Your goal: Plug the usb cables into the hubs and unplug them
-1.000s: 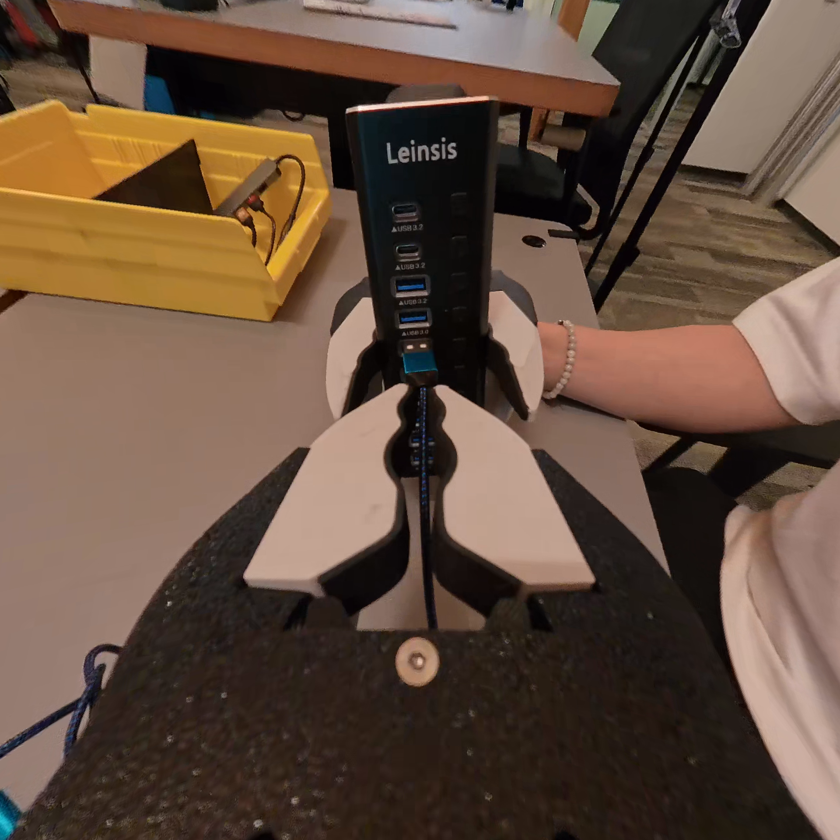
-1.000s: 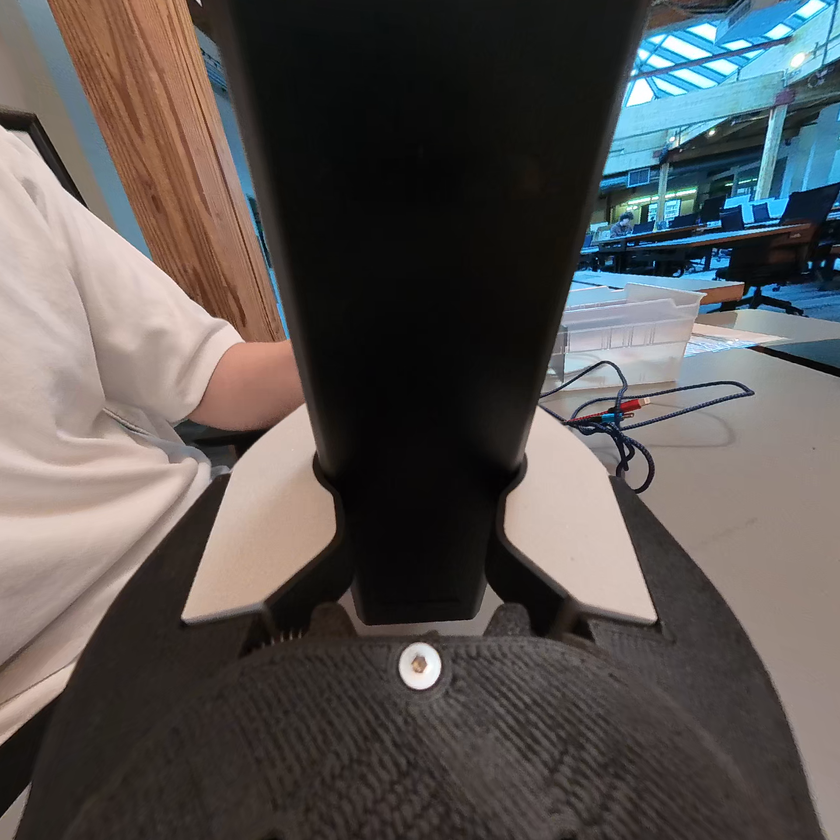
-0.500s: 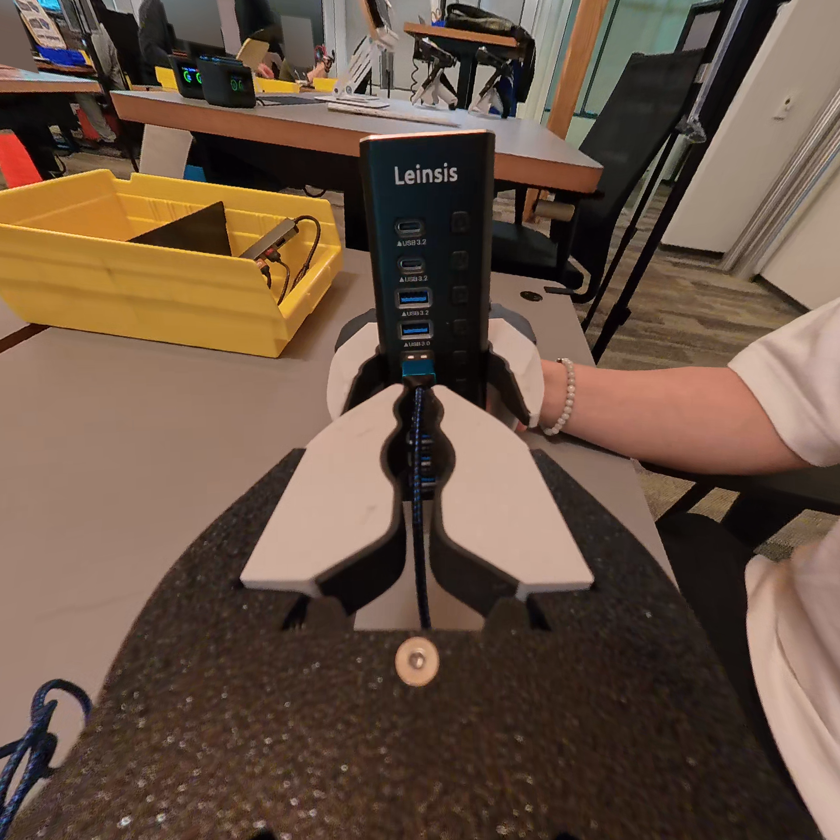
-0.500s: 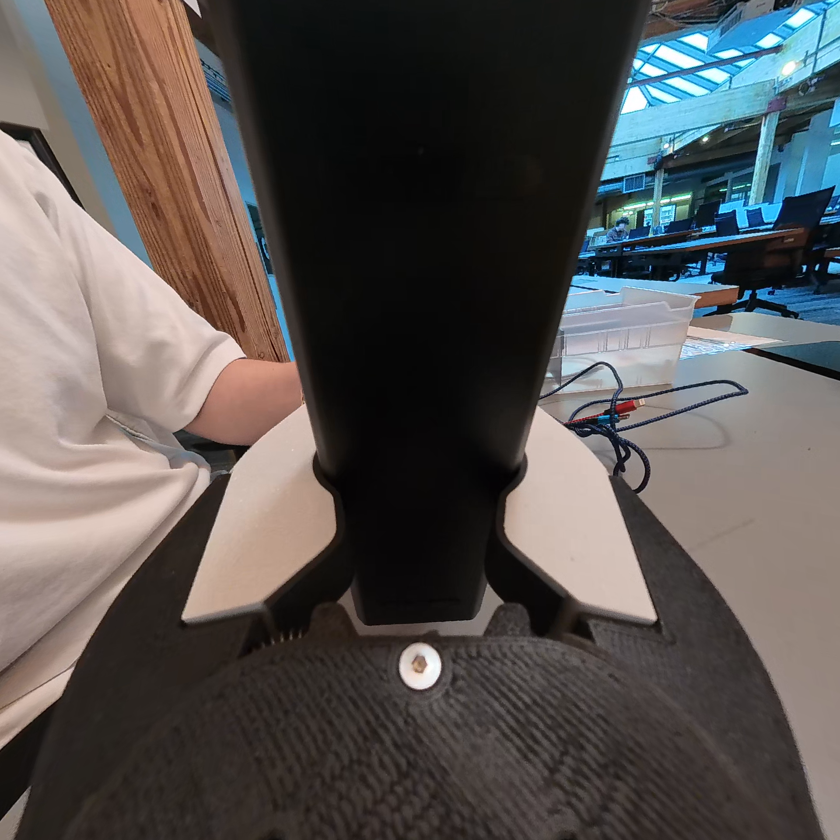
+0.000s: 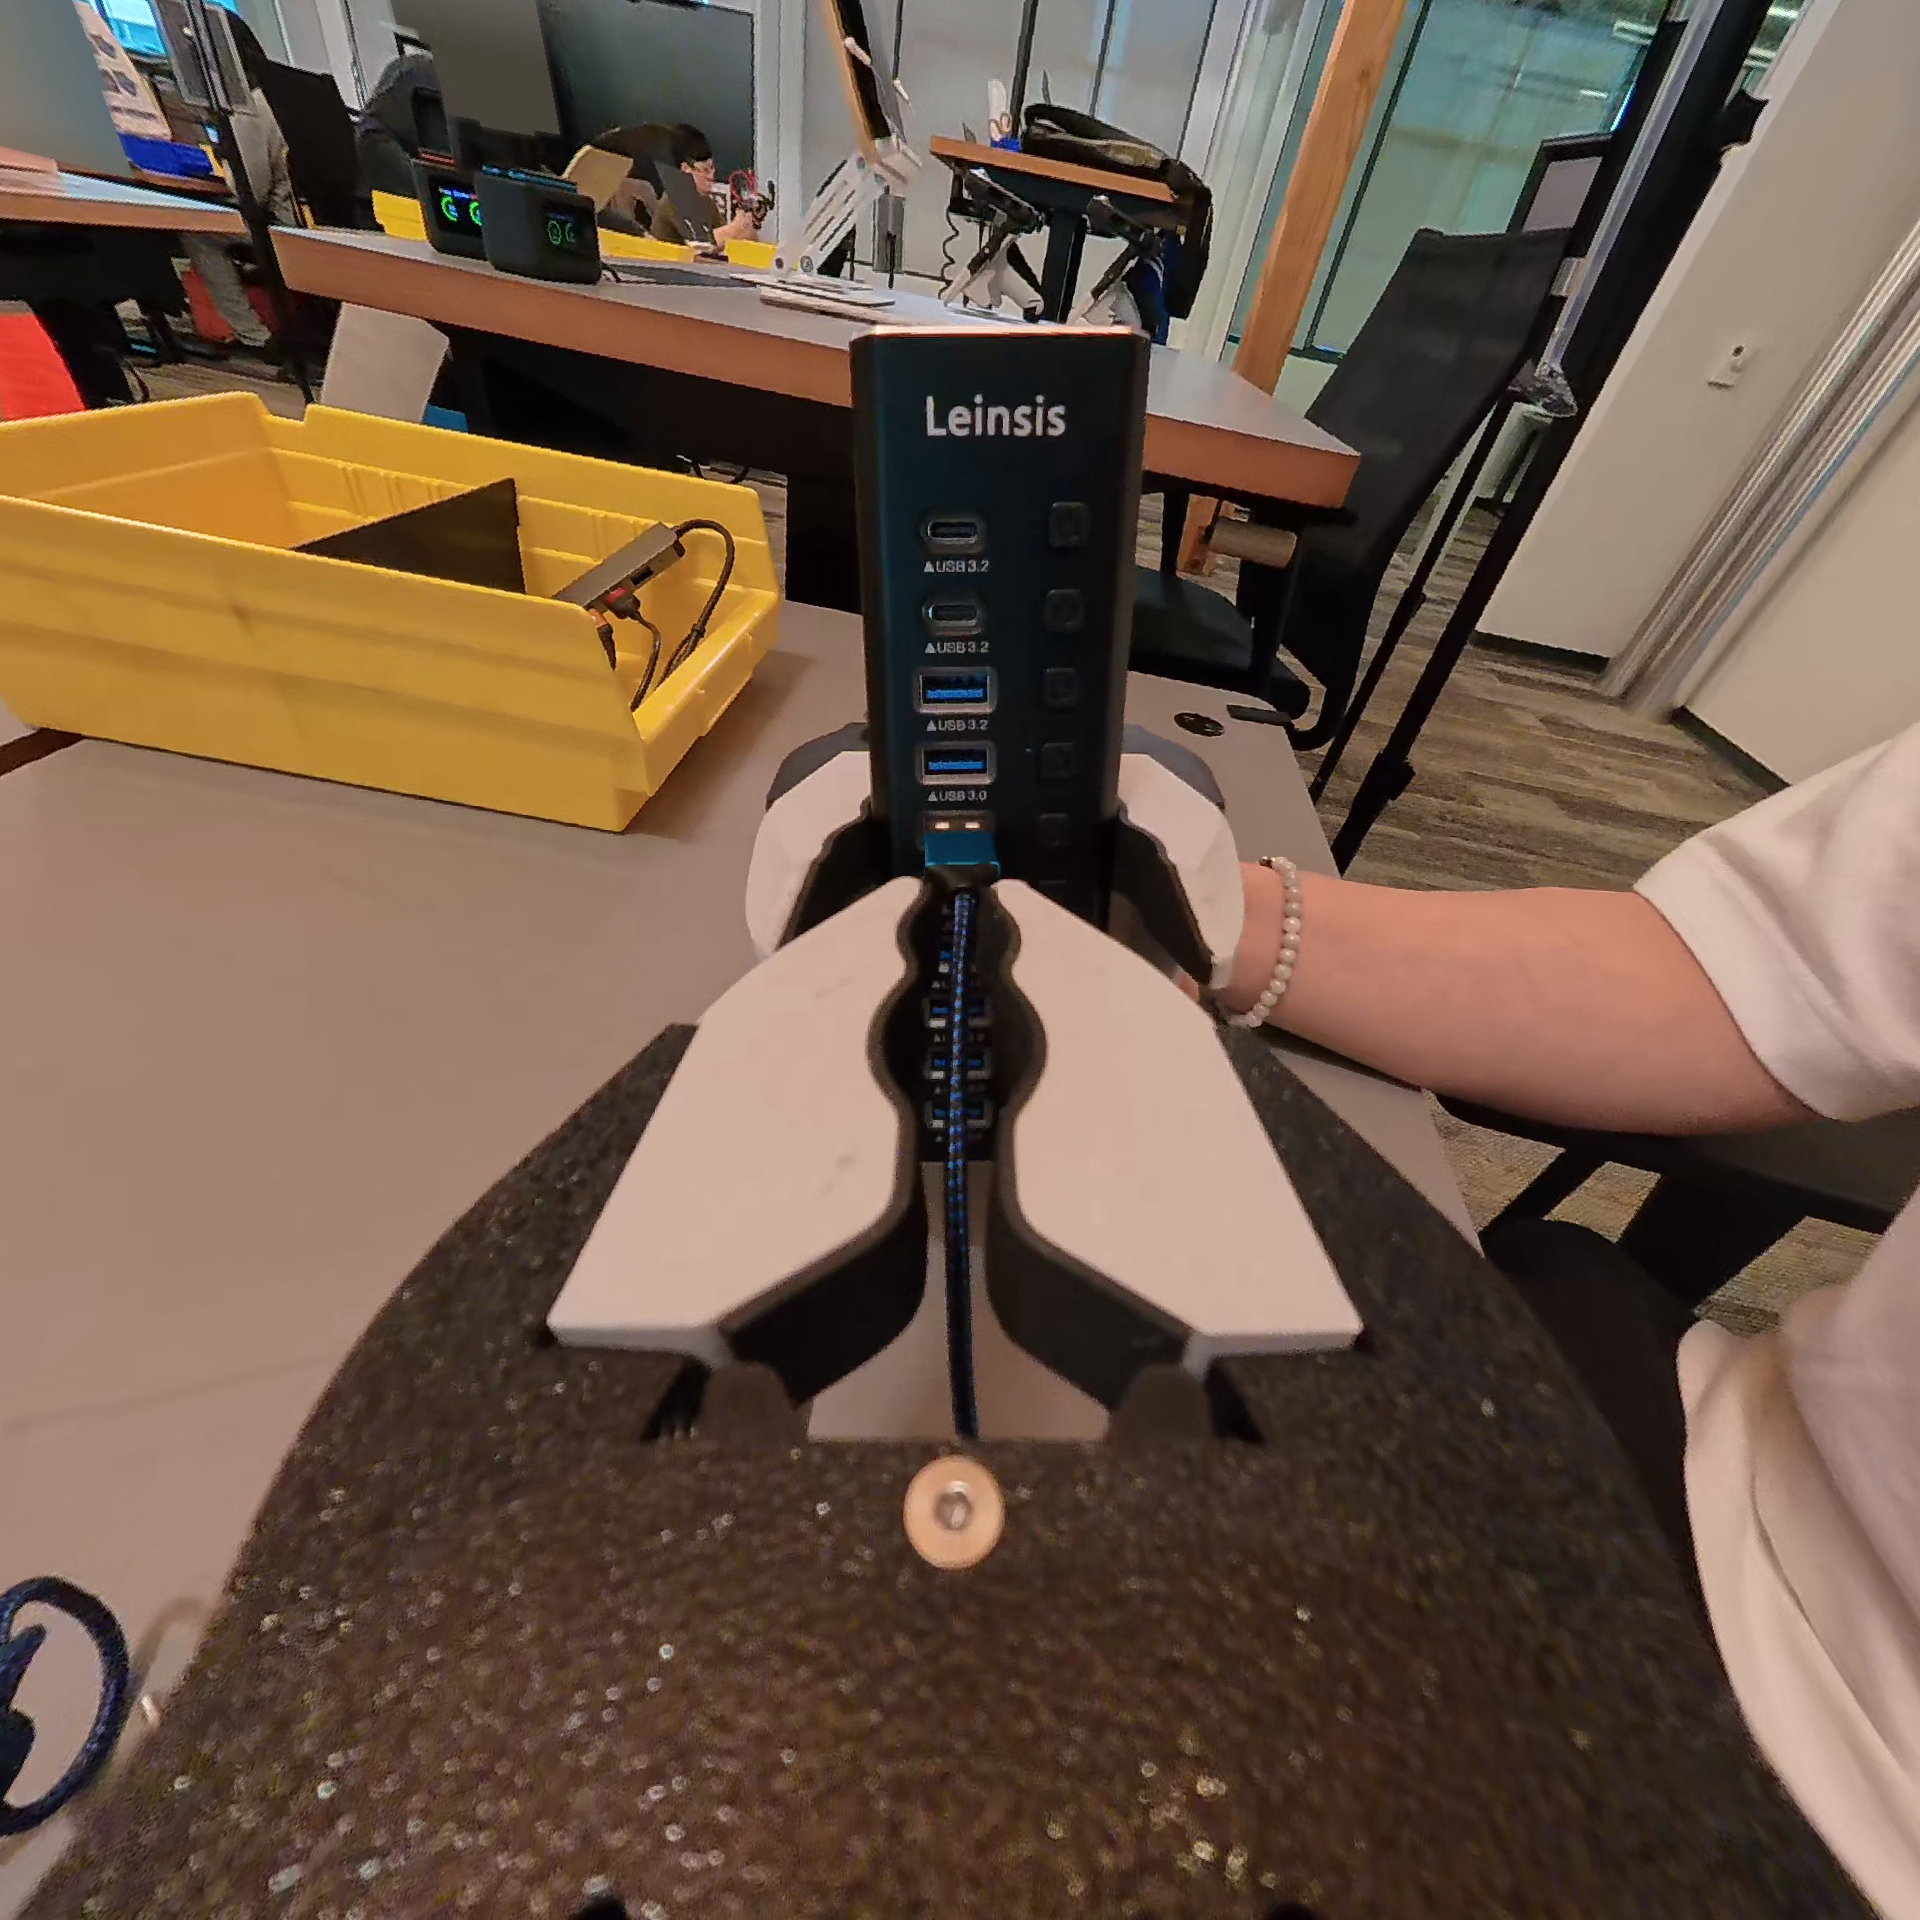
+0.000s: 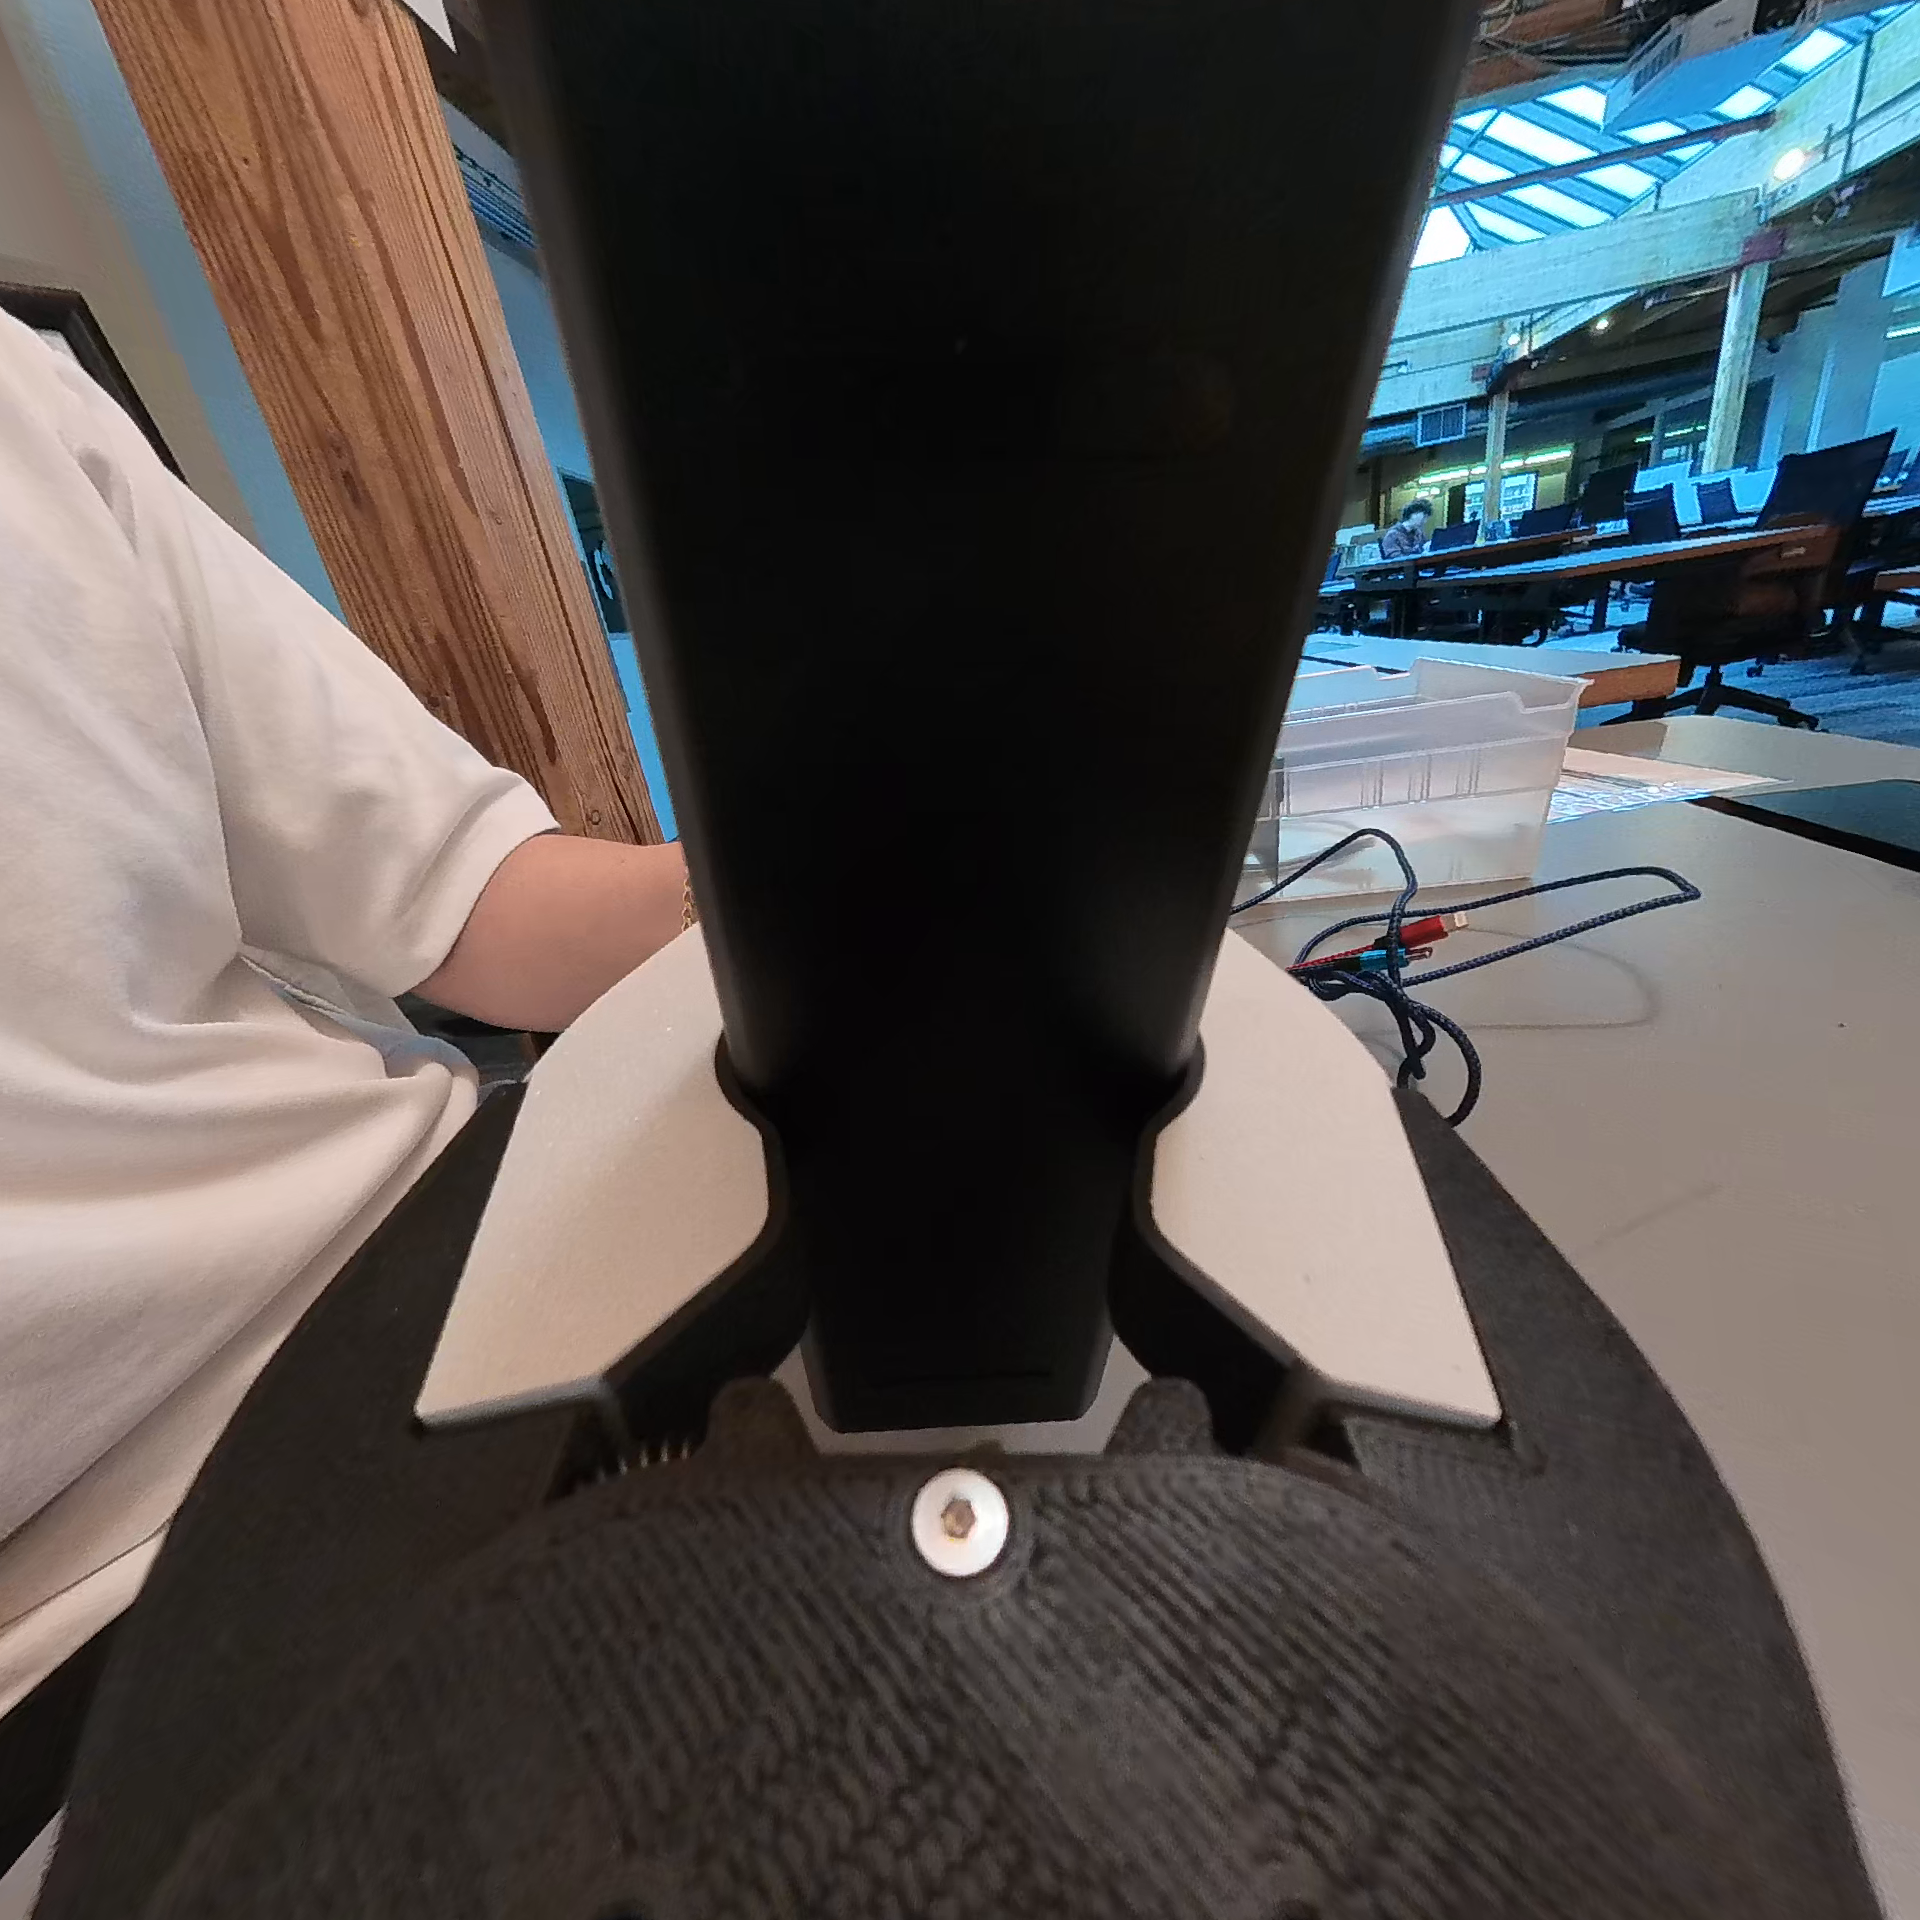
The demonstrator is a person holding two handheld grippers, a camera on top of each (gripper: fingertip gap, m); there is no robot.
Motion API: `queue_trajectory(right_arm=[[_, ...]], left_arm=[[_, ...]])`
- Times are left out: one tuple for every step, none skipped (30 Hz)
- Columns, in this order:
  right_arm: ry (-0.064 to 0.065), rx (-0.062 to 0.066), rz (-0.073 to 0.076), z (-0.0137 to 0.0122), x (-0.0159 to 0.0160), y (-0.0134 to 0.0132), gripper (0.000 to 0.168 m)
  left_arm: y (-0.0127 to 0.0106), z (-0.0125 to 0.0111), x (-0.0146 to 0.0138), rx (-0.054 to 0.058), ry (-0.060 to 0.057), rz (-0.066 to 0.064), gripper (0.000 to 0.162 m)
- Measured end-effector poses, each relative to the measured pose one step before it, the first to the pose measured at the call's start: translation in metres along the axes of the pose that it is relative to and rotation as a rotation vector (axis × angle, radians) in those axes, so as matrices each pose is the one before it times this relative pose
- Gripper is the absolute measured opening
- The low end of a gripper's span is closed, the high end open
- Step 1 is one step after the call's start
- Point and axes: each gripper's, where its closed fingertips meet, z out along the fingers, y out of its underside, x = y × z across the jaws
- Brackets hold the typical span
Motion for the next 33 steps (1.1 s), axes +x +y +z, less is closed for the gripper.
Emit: queue_trajectory(right_arm=[[-0.0005, -0.0004, -0.0012, 0.00003, -0.0002, 0.0, 0.074], [0.0003, -0.0006, 0.0003, 0.00011, 0.00014, 0.00008, 0.074], [0.001, -0.0012, 0.0015, 0.00017, 0.0002, 0.00007, 0.074], [0.0008, -0.0012, 0.001, 0.00007, 0.00016, 0.00017, 0.074], [-0.0013, 0.0006, -0.0003, 0.00004, -0.00015, -0.00008, 0.074], [0.0007, -0.0001, -0.0009, -0.00002, 0.00001, 0.00003, 0.074], [-0.0003, 0.0005, -0.0009, 0.00002, -0.00011, -0.00005, 0.074], [-0.001, 0.0005, -0.001, 0.00002, -0.0002, -0.00004, 0.074], [-0.0041, 0.001, -0.0014, 0.0, -0.00065, -0.00022, 0.074], [-0.0019, -0.0003, -0.0018, 0.00008, -0.00041, 0.00011, 0.074], [0.0017, -0.0024, -0.0003, 0.00026, 0.00019, 0.0003, 0.074], [0.0039, -0.0056, -0.0002, 0.00069, 0.00045, 0.00065, 0.074], [0.0083, -0.0082, -0.0003, 0.00092, 0.00098, 0.00106, 0.074], [0.0084, -0.011, 0.0011, 0.0011, 0.00104, 0.00136, 0.077], [0.0063, -0.0116, 0.0008, 0.00131, 0.00094, 0.00132, 0.078], [0.0053, -0.0132, 0.0013, 0.00138, 0.00068, 0.00165, 0.078], [0.0028, -0.0127, -0.0002, 0.00139, 0.00032, 0.00158, 0.074], [0.0008, -0.0058, -0.0016, 0.00042, -0.00005, 0.0007, 0.074], [0.0027, -0.0033, -0.0011, 0.00045, 0.00019, 0.00045, 0.074], [0.0014, -0.0035, -0.0001, 0.00039, 0.00017, 0.00044, 0.074], [0.0025, -0.0064, -0.0004, 0.00054, 0.00019, 0.00076, 0.074], [0.0033, -0.007, -0.001, 0.00063, 0.00033, 0.00086, 0.074], [0.0022, -0.0032, 0.0004, 0.00042, 0.00022, 0.00039, 0.074], [0.0015, 0.0024, 0.0053, -0.00007, 0.00032, -0.00011, 0.074], [0.0019, 0.003, 0.002, -0.00041, 0.00028, -0.00038, 0.074], [0.0025, 0.0052, 0.0018, -0.00046, 0.00049, -0.0006, 0.074], [0.0004, 0.003, 0.002, -0.0004, 0.00023, -0.00031, 0.073], [0.0004, 0.0037, 0.0017, -0.00034, 0.00025, -0.0005, 0.074], [0.0027, 0.0057, 0.0029, -0.00056, 0.00061, -0.00062, 0.074], [0.0031, 0.0066, 0.0035, -0.00059, 0.00076, -0.00089, 0.074], [0.0192, -0.0049, 0.0067, -0.00023, 0.00302, 0.00068, 0.073], [-0.0077, 0.004, 0.0002, 0.00028, -0.00102, -0.00052, 0.074], [-0.0127, 0.0111, -0.0101, -0.00002, -0.00294, -0.00115, 0.074]], left_arm=[[0.00003, -0.00006, -0.00003, -0.0027, -0.0034, 0.0027, 0.005], [0.00005, -0.00009, 0.00001, -0.0041, -0.005, 0.0047, 0.005], [-0.00014, -0.00019, -0.00043, -0.0035, -0.0099, 0.0101, 0.005], [-0.0003, -0.00017, -0.00063, -0.0032, -0.0148, 0.0161, 0.005], [-0.00037, -0.00022, -0.00051, -0.0026, -0.0155, 0.018, 0.005], [-0.00021, -0.00006, -0.00003, -0.0047, -0.0112, 0.0157, 0.005], [0.00018, -0.00002, 0.00023, -0.007, -0.0078, 0.013, 0.005], [0.00016, -0.00007, 0.00015, -0.0073, -0.0056, 0.0101, 0.005], [0.0003, -0.00014, 0.0002, -0.0089, -0.0027, 0.0058, 0.004], [0.00027, -0.00014, 0.00025, -0.0125, 0.0001, 0.0014, 0.004], [0.0004, -0.0004, -0.00002, -0.016, -0.0019, 0.0007, 0.004], [0.00031, -0.00068, -0.00027, -0.0191, -0.0049, 0.0061, 0.004], [0.00039, -0.0009, -0.00031, -0.0223, -0.0069, 0.0089, 0.005], [0.00012, -0.00123, -0.00055, -0.0242, -0.0078, 0.0086, 0.005], [-0.00029, -0.00136, -0.00046, -0.0244, -0.0058, 0.0078, 0.005], [-0.00079, -0.00122, -0.00063, -0.0224, -0.0038, 0.0058, 0.005], [-0.00016, -0.00106, -0.00038, -0.0253, -0.0024, 0.0075, 0.005], [0.0008, -0.00064, -0.00011, -0.0284, 0.0001, 0.0109, 0.005], [0.00061, -0.00038, 0.00003, -0.024, 0.0002, 0.0088, 0.005], [0.00079, -0.00029, -0.00011, -0.0212, 0.0007, 0.0056, 0.005], [0.00135, -0.00043, -0.00004, -0.0221, 0.003, 0.0037, 0.005], [0.00125, -0.00035, -0.00026, -0.0182, 0.0042, 0.0003, 0.005], [0.0006, -0.00018, -0.00027, -0.0087, 0.0047, -0.0027, 0.005], [0.00031, 0.00032, -0.00028, -0.0011, 0.0055, -0.0059, 0.005], [-0.00014, 0.00055, -0.00028, 0.0046, 0.0056, -0.0097, 0.005], [-0.00037, 0.00062, -0.00035, 0.0077, 0.0029, -0.0087, 0.005], [0.00015, 0.00056, -0.00018, 0.0025, 0.002, -0.0077, 0.005], [0.00037, 0.00066, -0.00014, 0.0007, 0.0014, -0.0086, 0.005], [0.00111, 0.00108, -0.00038, -0.0024, 0.0013, -0.0116, 0.005], [0.00393, 0.00248, -0.00142, -0.0152, -0.0055, -0.0122, 0.005], [0.00264, 0.00194, -0.00219, -0.002, -0.0131, -0.0056, 0.005], [-0.00207, -0.00032, 0.00011, 0.0291, 0.0002, -0.0077, 0.004], [-0.00257, -0.00107, 0.00178, 0.0251, 0.0064, -0.0041, 0.004]])
